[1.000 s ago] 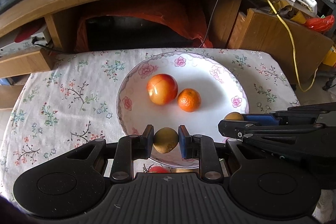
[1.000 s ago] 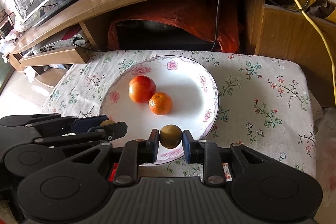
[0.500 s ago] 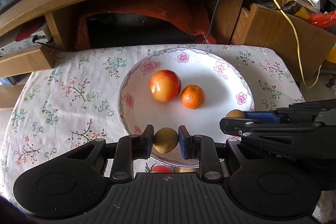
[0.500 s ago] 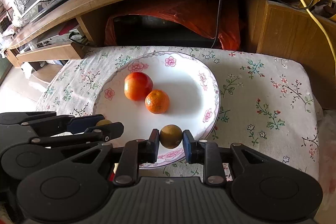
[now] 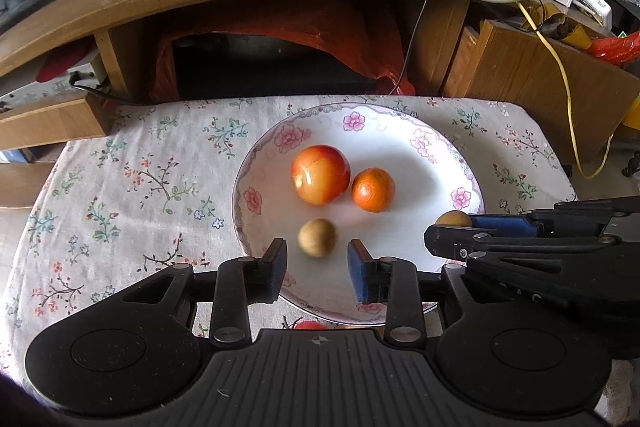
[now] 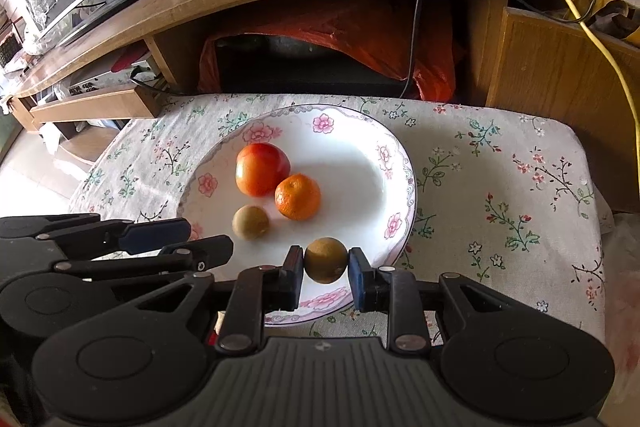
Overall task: Organize fruits
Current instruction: 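Withdraw left gripper from the bowl toward the fruit cluster while right holds its brown fruit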
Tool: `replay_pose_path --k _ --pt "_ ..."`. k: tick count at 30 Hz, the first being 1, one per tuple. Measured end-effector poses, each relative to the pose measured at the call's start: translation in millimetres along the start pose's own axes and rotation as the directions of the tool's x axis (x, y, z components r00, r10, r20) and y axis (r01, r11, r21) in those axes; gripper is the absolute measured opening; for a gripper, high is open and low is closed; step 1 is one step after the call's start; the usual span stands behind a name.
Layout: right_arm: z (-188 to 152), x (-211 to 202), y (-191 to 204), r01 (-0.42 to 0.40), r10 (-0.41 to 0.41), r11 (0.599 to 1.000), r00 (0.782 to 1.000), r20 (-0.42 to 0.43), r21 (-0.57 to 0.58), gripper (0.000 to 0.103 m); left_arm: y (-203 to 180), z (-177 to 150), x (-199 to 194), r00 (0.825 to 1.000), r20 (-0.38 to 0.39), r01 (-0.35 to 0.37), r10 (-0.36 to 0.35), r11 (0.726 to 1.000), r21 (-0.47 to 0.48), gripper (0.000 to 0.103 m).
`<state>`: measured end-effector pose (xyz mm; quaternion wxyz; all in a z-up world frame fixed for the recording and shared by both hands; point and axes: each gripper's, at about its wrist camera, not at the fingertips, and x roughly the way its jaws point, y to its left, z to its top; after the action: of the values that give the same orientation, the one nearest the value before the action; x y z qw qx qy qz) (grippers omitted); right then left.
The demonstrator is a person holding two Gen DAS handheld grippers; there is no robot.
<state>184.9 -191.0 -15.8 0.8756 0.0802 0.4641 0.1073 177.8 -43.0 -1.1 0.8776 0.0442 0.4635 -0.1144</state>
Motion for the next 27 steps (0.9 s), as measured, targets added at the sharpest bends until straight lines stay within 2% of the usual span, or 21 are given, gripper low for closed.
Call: replay_pose_path --k 27 --pt "-7 -15 13 0.02 -0.02 1.0 1.0 0.008 -0.019 0.027 -3 -11 -18 0.999 0.012 -0.034 0.034 0.999 0.026 0.04"
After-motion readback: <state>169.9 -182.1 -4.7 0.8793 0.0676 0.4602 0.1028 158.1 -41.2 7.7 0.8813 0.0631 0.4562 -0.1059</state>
